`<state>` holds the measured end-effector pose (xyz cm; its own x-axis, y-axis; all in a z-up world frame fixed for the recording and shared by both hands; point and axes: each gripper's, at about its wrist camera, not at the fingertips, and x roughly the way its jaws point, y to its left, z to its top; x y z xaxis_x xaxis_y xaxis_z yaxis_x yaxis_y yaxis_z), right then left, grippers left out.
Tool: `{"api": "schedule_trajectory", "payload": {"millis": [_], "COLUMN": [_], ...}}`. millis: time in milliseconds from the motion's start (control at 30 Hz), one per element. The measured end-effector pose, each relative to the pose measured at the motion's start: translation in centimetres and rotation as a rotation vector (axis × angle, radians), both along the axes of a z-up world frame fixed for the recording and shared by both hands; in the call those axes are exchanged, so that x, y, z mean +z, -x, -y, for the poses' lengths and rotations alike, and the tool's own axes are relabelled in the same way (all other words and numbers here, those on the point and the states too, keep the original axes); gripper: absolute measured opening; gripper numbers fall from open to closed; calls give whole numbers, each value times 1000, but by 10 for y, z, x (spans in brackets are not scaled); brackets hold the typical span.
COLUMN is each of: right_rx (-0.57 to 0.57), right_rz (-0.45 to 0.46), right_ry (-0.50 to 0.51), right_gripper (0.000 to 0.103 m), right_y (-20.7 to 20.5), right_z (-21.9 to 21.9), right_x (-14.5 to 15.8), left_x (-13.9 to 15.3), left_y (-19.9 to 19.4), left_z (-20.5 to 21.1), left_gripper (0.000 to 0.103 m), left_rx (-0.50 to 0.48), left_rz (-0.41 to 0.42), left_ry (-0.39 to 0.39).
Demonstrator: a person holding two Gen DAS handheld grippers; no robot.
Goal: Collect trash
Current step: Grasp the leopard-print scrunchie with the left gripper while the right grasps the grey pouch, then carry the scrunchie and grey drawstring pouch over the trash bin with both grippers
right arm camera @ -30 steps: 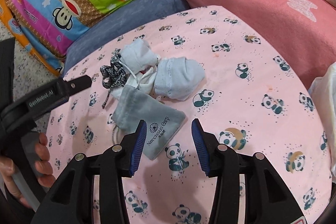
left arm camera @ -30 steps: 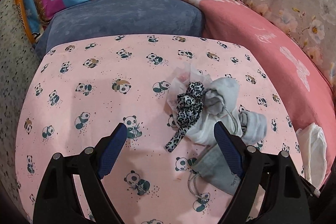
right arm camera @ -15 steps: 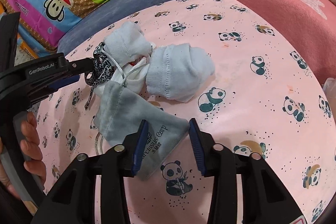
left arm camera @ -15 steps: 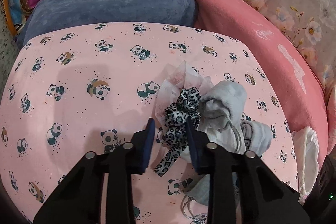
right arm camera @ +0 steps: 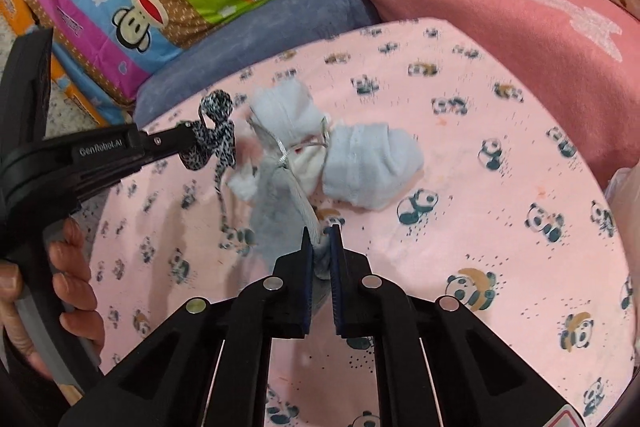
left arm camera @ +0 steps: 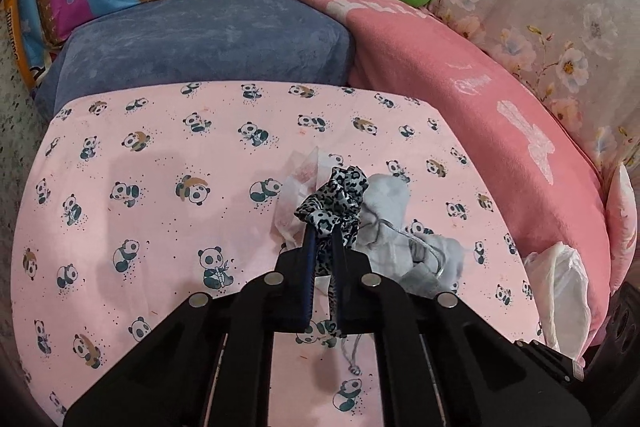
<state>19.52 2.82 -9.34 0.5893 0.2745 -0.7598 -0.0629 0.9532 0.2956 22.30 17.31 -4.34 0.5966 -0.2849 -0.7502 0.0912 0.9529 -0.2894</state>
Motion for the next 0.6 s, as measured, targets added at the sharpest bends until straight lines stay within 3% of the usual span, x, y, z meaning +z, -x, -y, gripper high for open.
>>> {"api": "schedule_trajectory", "payload": {"millis": [267,600], "right_rx": [-52,-137], "right_rz": [127,245], "right_ry": [-31,-56], "right_gripper": [9,9], "right_y": [25,63], "right_z": [22,70], "right_x": [59,115], "left_x": [47,81], "left_y": [22,47], "left_z": [28,89], "left_gripper": [7,7], "left_rx": [-46,-155], "left_rz": [90,161], "left_ry": [-2,-16]}}
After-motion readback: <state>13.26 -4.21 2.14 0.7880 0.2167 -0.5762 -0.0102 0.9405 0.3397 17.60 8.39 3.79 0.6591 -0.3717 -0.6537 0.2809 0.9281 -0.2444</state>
